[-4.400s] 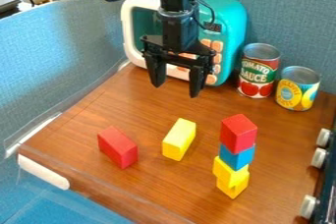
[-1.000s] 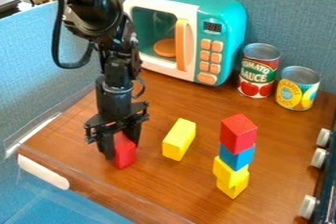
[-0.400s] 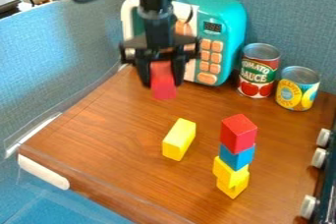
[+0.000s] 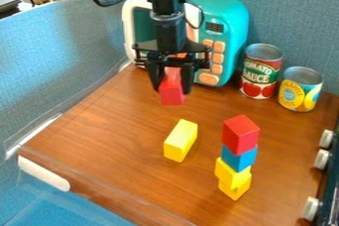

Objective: Put the red rectangular cuboid on top of the yellow cuboid

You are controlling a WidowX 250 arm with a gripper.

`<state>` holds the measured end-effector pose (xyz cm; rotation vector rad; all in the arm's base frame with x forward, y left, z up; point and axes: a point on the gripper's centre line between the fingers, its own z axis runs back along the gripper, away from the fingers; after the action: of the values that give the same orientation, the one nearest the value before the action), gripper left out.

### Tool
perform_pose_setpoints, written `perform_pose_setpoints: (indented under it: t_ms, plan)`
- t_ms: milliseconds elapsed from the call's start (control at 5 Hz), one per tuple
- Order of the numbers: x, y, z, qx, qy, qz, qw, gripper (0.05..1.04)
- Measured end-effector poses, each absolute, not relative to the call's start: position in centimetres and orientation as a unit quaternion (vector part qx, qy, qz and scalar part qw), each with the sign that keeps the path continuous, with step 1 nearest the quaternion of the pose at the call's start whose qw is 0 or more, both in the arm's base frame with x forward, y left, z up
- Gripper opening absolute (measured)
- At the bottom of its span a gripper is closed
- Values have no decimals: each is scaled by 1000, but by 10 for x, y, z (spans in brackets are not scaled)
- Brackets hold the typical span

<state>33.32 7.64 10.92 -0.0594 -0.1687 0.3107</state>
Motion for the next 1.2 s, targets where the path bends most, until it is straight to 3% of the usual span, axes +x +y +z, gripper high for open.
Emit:
perform_pose_setpoints:
  t_ms: [400, 800, 1200]
  plan:
    - [333, 68, 85, -30, -53, 88, 994, 590]
    - [333, 57, 75, -13, -33, 61, 997, 590]
    - [323, 65, 59, 18, 17, 81, 996, 590]
